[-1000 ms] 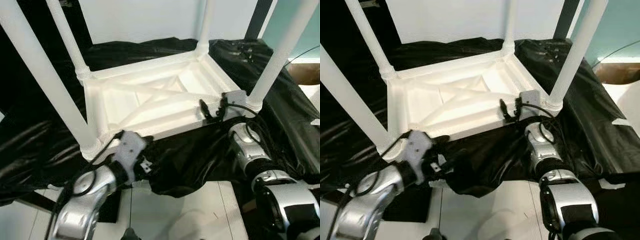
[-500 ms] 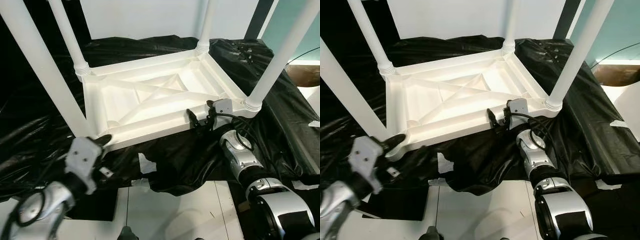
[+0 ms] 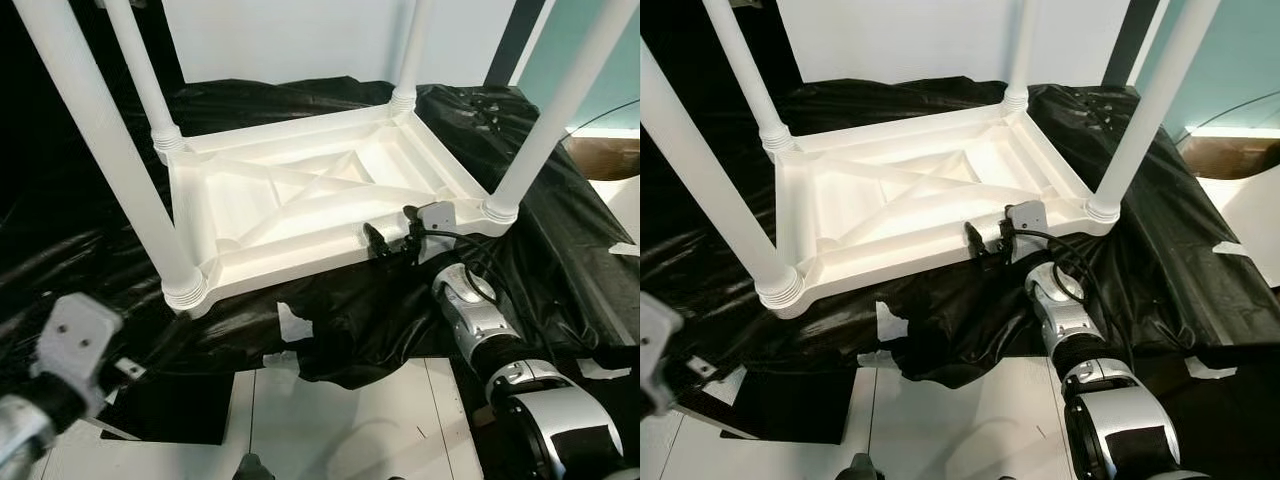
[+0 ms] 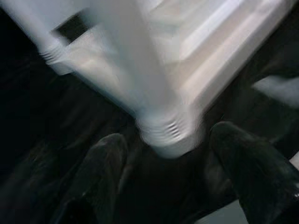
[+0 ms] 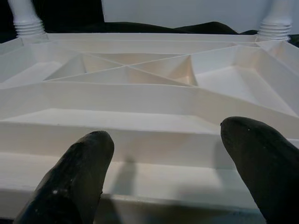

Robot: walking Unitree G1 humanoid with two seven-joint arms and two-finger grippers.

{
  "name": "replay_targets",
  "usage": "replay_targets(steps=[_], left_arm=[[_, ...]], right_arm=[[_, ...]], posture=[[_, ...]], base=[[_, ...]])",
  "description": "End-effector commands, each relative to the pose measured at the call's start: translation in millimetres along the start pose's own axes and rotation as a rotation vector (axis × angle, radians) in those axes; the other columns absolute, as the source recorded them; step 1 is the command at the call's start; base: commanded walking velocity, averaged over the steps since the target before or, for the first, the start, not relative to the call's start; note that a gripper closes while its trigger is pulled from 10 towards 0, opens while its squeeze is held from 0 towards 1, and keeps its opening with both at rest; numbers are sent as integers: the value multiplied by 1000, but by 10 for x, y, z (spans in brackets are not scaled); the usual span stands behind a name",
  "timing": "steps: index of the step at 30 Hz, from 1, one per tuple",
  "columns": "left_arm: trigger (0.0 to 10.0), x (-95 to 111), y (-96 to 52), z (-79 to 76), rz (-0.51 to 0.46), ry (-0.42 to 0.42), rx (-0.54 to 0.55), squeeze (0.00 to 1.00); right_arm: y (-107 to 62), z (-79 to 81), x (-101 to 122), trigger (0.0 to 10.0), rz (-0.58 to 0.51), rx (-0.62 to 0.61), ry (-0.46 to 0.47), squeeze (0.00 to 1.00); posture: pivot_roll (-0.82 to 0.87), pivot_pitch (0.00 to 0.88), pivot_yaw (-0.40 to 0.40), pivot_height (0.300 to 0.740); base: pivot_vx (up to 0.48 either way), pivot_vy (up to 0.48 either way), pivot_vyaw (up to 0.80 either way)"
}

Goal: Building children table

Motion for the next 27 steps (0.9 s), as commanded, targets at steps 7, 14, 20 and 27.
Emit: replay_targets(steps=[7, 14, 20, 27], left_arm=[[10000, -201, -70, 577, 177, 203, 152, 0], [10000, -125, 210, 951, 140, 216, 316, 0], [10000, -3, 601, 1041, 27, 117, 423, 0], [10000, 67, 815, 1068, -41, 24, 471, 0]], right_arm=[[-72, -7, -89, 10000, 37, 4, 17, 0], [-74, 124, -118, 10000, 34, 26, 39, 0], [-98, 170, -124, 10000, 41, 46, 40, 0], [-136, 184, -116, 10000, 43, 52, 42, 0]], posture=[[265, 95, -82, 740], [227, 89, -80, 740], [179, 71, -103, 740], [156, 71, -98, 740]], base=[[0, 0, 0], [0, 0, 0], [0, 0, 0], [0, 0, 0]])
Point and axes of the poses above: a point about 5 cm out from each wrist's last joint towards the gripper, its own y axis pointing out of the wrist towards the gripper, its own x axis along the axis of the wrist's last joint, z = x × y, the point moved 2 cm from there along y, pointing out of the wrist towards the gripper, and after that the axes turned 8 degrees about y, right-handed, at the moved point
